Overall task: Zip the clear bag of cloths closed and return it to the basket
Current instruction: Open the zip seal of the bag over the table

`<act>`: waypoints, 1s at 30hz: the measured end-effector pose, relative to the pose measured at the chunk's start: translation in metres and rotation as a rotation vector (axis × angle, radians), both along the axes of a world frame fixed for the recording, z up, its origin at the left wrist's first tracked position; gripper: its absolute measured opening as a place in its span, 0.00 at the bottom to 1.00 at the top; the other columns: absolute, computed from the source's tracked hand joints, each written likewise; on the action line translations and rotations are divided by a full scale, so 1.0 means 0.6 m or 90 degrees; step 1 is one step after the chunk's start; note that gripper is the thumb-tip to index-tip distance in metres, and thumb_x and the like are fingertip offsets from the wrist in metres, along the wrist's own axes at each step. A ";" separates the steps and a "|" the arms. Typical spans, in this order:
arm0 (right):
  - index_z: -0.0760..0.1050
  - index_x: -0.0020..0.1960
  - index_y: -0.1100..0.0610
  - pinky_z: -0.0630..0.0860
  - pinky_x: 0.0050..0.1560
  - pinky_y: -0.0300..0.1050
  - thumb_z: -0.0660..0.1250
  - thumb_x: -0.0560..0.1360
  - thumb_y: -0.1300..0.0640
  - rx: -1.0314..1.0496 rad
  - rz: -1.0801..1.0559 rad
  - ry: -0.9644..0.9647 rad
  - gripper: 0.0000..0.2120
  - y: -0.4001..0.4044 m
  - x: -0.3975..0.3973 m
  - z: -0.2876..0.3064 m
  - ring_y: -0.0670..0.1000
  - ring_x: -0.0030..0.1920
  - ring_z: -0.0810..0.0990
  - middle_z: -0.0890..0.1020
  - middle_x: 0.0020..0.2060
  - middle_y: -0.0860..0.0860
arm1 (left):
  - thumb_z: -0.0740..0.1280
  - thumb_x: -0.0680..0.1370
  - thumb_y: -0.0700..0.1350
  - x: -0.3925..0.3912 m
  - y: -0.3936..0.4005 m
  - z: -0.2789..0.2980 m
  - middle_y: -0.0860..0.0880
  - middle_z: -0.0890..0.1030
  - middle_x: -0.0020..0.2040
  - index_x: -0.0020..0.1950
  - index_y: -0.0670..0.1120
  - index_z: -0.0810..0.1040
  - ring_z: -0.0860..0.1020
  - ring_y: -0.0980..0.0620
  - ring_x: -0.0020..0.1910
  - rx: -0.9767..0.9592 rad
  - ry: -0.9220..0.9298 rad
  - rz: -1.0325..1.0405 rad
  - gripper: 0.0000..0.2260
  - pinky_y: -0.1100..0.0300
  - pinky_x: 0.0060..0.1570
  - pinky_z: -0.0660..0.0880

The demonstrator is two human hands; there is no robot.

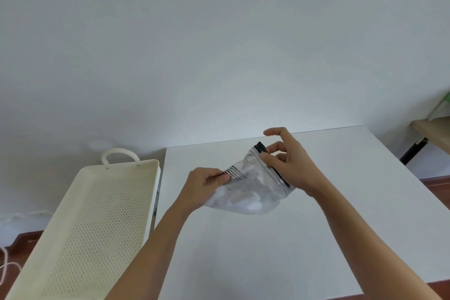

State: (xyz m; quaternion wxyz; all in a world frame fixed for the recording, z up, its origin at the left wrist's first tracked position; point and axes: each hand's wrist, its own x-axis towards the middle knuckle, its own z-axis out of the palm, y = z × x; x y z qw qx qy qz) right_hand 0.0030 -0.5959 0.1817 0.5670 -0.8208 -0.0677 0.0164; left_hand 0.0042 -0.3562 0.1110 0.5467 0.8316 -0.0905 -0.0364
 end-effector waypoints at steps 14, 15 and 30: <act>0.84 0.39 0.57 0.69 0.30 0.23 0.76 0.70 0.62 -0.177 -0.097 -0.076 0.02 -0.020 0.010 0.027 0.39 0.28 0.77 0.83 0.29 0.49 | 0.66 0.79 0.51 0.004 0.012 0.008 0.54 0.79 0.34 0.44 0.47 0.85 0.71 0.59 0.34 0.062 -0.019 -0.075 0.12 0.63 0.38 0.67; 0.84 0.39 0.57 0.69 0.30 0.23 0.75 0.70 0.62 -0.178 -0.110 -0.090 0.03 -0.022 0.010 0.030 0.38 0.26 0.76 0.82 0.28 0.47 | 0.65 0.80 0.51 0.004 0.016 0.007 0.54 0.80 0.34 0.44 0.46 0.85 0.71 0.59 0.34 0.056 -0.020 -0.073 0.12 0.64 0.38 0.67; 0.82 0.40 0.50 0.65 0.48 0.39 0.74 0.71 0.55 -0.296 0.014 -0.196 0.03 0.011 0.013 0.063 0.46 0.45 0.72 0.76 0.43 0.48 | 0.76 0.70 0.54 0.004 -0.010 0.040 0.57 0.85 0.53 0.60 0.59 0.81 0.82 0.63 0.52 -0.043 0.005 -0.047 0.19 0.73 0.49 0.74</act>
